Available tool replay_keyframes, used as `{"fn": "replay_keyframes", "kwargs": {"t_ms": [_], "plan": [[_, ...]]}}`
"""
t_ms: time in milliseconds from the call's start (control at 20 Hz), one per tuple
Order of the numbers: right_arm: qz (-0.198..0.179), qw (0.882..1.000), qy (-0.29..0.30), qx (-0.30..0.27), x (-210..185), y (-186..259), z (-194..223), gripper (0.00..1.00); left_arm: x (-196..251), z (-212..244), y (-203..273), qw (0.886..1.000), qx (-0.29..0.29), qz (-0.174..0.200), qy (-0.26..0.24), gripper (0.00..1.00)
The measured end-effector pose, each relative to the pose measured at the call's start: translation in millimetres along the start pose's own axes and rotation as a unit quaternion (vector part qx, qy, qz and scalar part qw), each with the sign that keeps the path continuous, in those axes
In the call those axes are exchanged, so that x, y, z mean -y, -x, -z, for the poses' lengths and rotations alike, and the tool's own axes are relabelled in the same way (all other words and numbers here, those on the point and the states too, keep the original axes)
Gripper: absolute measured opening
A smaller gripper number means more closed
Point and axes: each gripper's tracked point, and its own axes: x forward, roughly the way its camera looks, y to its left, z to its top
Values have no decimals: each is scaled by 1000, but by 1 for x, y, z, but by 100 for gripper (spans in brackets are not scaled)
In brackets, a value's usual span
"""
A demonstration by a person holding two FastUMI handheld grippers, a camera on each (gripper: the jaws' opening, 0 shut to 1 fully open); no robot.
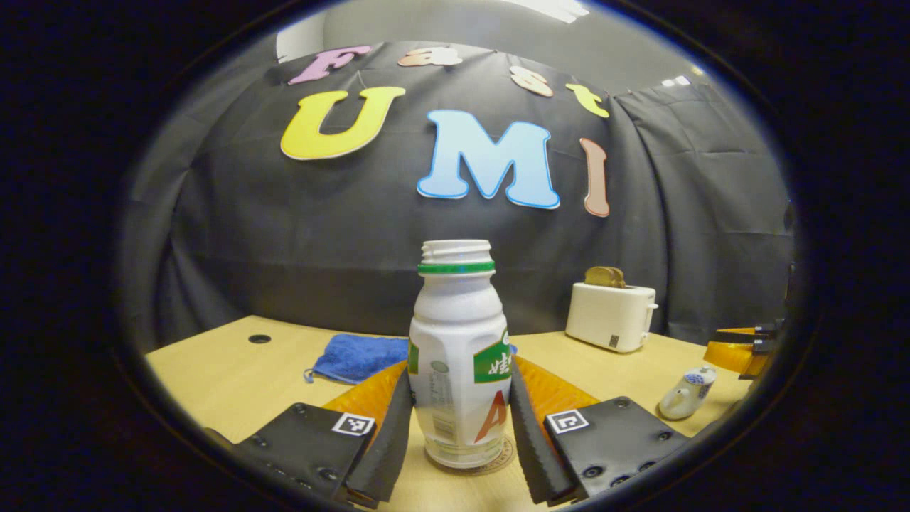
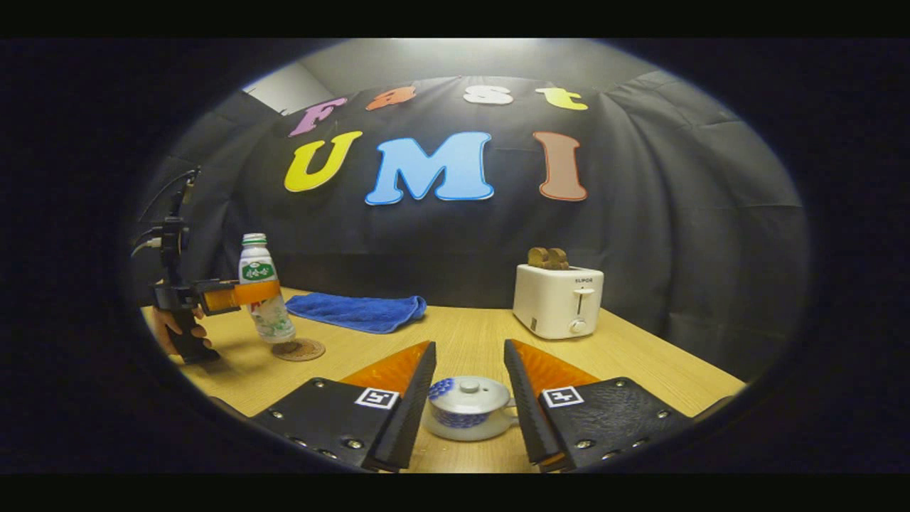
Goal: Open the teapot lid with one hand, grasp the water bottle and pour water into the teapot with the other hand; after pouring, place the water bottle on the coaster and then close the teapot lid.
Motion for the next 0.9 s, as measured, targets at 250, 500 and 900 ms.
{"fn": "replay_keyframes", "kwargs": {"t_ms": [250,500,900], "plan": [[11,1000,2,13,7,2,-7,59,6,14,-23,999,-14,0,-51,73],[6,1000,2,14,5,3,-7,59,8,14,-22,999,-16,7,-32,73],[1,1000,3,12,2,2,-6,59,16,23,-23,998,-29,8,-55,85]]}}
